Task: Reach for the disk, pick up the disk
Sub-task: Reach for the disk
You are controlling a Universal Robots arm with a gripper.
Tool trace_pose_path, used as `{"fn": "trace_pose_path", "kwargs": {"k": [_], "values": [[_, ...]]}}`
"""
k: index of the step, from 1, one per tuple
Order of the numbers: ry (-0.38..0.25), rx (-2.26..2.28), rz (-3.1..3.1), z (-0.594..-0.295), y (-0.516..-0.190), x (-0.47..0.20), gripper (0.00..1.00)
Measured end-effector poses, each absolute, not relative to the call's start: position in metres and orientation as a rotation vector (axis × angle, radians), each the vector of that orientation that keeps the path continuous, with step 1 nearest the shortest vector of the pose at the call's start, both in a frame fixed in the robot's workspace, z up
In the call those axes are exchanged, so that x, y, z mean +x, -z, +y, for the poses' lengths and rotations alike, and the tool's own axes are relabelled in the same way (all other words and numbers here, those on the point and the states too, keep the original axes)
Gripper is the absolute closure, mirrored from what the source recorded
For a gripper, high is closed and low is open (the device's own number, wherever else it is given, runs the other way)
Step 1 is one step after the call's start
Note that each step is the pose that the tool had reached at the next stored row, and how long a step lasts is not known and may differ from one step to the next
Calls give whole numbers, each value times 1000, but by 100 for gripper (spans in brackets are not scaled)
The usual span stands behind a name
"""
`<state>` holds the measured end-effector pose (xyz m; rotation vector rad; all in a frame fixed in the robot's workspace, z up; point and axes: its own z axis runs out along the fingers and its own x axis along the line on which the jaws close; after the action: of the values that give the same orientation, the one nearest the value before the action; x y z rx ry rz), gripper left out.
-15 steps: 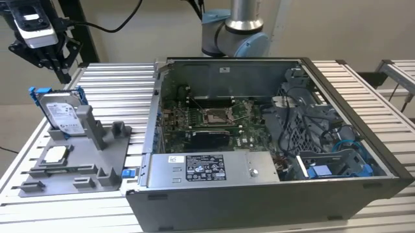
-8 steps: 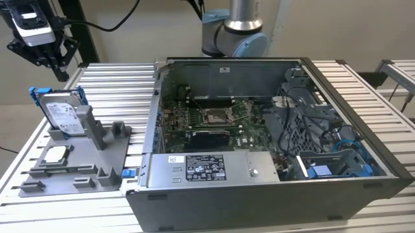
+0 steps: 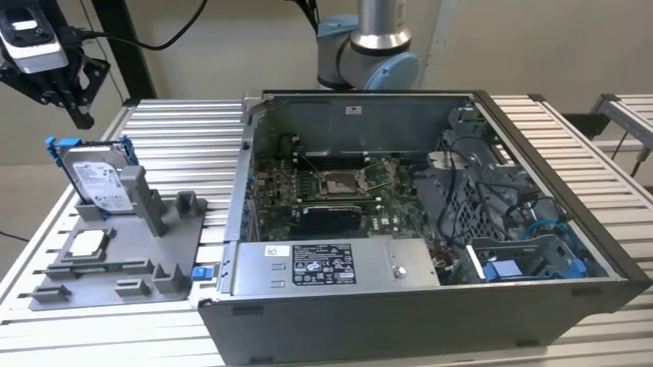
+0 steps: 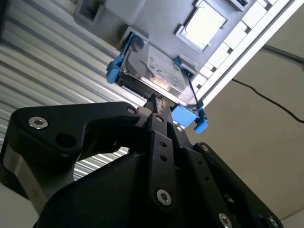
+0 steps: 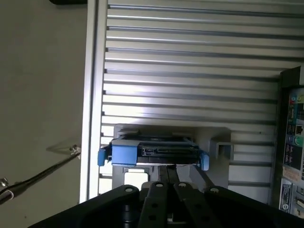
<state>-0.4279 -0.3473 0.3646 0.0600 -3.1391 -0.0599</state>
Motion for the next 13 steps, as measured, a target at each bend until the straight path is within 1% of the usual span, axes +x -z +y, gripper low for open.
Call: {"fn": "trace_pose_path", "kwargs": {"k": [13], "values": [[60, 84, -3138, -340, -360, -459, 100]]}}
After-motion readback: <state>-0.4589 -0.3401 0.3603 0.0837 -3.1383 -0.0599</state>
